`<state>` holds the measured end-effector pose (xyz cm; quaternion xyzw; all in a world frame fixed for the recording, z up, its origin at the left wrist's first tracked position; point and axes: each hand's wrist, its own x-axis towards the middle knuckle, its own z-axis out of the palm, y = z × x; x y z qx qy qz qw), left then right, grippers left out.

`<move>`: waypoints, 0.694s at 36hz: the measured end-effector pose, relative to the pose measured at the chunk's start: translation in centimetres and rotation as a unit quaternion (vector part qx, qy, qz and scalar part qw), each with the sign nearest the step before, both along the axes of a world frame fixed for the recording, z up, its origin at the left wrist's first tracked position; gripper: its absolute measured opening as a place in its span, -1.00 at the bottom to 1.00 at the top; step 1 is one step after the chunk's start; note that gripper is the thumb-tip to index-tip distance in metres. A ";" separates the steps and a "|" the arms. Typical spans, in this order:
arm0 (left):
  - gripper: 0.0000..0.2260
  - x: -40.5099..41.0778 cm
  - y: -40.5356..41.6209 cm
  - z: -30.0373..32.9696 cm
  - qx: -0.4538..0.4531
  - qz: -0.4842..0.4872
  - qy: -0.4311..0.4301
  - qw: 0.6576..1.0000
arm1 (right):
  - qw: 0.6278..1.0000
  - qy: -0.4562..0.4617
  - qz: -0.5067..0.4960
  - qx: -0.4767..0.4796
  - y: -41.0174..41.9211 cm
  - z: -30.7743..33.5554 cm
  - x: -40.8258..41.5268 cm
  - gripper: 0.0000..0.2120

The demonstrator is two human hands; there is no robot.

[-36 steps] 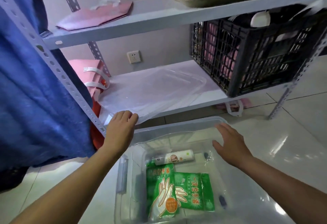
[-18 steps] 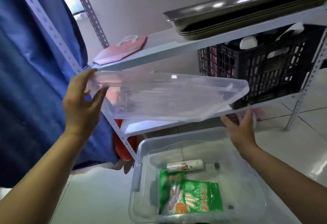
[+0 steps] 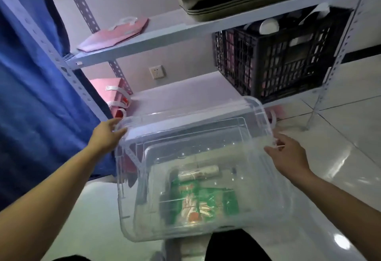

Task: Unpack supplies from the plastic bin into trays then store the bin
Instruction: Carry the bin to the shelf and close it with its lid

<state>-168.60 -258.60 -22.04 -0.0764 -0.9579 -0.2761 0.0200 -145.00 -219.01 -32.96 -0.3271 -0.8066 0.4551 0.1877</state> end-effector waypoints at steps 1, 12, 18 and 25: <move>-0.53 -0.5 0.0 -1.0 -0.013 -0.001 -0.017 1.000 | 1.000 -0.015 -0.001 -0.007 0.1 -0.6 -0.2 -0.70; -0.55 -6.7 1.7 -12.2 0.046 -0.019 -0.148 0.988 | 0.986 -0.163 -0.002 0.017 0.9 -7.5 -5.8 -0.54; -0.38 -3.9 0.2 -15.8 -0.013 -0.038 -0.197 0.980 | 0.985 -0.152 -0.069 0.046 -0.3 -9.8 -6.4 -0.75; -0.45 -2.1 -3.3 -15.7 0.107 0.005 -0.276 0.955 | 0.989 -0.106 -0.080 -0.068 0.5 -9.5 -6.1 -0.59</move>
